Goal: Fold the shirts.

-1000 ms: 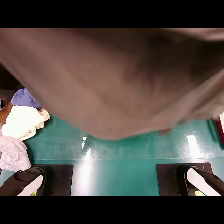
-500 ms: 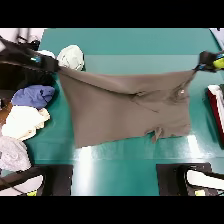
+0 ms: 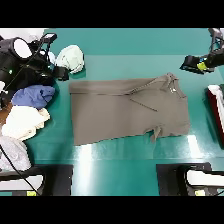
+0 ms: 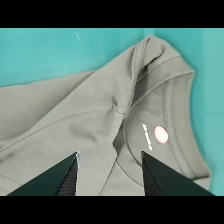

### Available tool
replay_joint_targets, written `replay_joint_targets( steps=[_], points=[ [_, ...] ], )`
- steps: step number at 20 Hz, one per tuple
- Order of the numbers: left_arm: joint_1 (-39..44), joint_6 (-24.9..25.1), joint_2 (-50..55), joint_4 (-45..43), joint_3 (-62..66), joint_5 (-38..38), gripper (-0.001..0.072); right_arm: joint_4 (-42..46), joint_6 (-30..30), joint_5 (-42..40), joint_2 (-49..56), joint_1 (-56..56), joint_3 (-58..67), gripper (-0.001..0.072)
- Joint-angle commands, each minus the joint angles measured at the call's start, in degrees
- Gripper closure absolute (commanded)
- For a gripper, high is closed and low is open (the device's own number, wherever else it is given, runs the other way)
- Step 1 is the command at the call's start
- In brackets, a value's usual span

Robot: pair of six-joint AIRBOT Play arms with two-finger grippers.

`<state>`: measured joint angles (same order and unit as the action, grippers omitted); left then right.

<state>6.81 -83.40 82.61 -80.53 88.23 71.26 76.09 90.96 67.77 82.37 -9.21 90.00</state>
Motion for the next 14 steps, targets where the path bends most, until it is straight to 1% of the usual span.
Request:
replay_joint_targets(
  steps=[1,3,5,6,8,10,11,12,14],
  points=[
    [-2.3,0.0,-3.1,3.0,-5.0,6.1,0.0227,0.0,-2.1,3.5,-3.3,-0.8,0.5,0.0276],
    [-5.0,1.4,-8.1,11.0,-14.5,4.9,0.0227,-0.1,-3.0,4.2,-5.4,-0.8,0.5,0.0275],
    [-7.9,3.9,-14.1,21.3,-26.3,2.2,0.0227,-0.1,-3.0,4.2,-6.8,-0.2,0.5,0.0275],
    [-9.2,4.3,-17.0,24.7,-32.4,1.1,0.0226,0.0,-3.0,4.3,-7.3,0.4,0.5,0.0276],
    [-10.8,4.3,-21.0,27.0,-42.4,0.3,0.0226,-0.1,-3.0,4.3,-7.5,1.4,0.5,0.0276],
    [-11.0,4.3,-22.8,28.5,-49.5,0.3,0.0227,0.0,-3.0,4.3,-7.5,2.8,0.5,0.0275],
    [-11.0,4.5,-22.8,28.4,-52.1,0.0,0.0227,0.0,-3.0,4.2,-7.5,3.4,0.5,0.0276],
    [-11.0,5.9,-22.8,28.2,-53.9,-1.1,0.0227,0.0,-3.0,4.2,-7.5,3.9,0.5,0.0275],
    [-11.0,6.3,-22.8,28.4,-56.2,-2.8,0.0226,-0.1,-3.0,4.4,-7.5,4.3,0.5,0.0275]
  ],
)
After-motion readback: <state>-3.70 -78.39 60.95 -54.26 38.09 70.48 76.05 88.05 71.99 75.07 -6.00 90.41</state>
